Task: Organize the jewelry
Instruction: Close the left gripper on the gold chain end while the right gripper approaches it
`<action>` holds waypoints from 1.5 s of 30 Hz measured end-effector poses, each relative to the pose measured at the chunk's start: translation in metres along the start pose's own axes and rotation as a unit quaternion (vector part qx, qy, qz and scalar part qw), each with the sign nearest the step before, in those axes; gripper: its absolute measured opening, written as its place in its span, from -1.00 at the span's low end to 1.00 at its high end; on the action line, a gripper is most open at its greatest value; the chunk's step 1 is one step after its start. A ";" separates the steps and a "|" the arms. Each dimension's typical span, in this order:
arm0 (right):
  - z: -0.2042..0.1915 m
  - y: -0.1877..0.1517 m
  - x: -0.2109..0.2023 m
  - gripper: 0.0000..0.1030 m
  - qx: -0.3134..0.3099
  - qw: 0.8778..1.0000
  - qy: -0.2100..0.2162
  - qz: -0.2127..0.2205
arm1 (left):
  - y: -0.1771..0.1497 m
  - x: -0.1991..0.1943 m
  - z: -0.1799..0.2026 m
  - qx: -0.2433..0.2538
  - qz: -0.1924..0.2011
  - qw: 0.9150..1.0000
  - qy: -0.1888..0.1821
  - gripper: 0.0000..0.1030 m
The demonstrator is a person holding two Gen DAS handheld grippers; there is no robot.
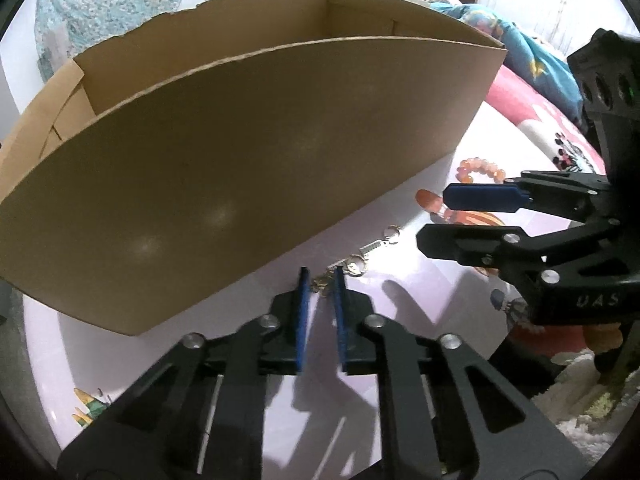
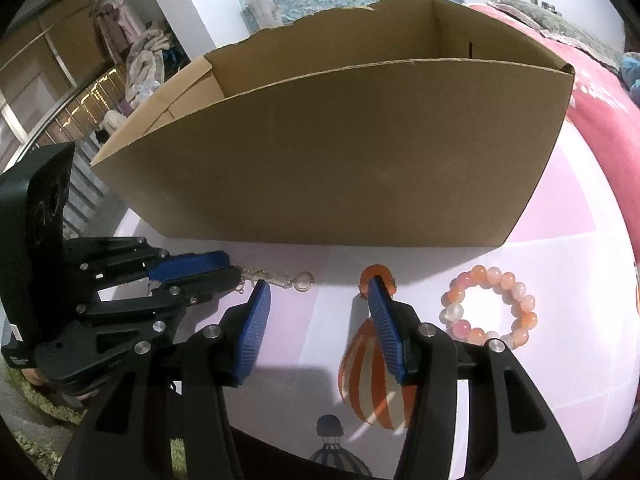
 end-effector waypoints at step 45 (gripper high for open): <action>-0.021 0.004 0.022 -0.57 -0.112 0.993 -0.037 -0.009 | -0.040 -0.021 -0.044 -0.117 0.017 0.992 -0.032 -1.00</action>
Point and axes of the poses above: each gripper's, at about its wrist camera, not at the fingertips, and x roughly the way its jaws point, z to its right, y to its top, the point moved 4 cm from there along x, roughly the way its jaws point, and after that the axes turned 6 degrees about x, right-handed, at the moved point
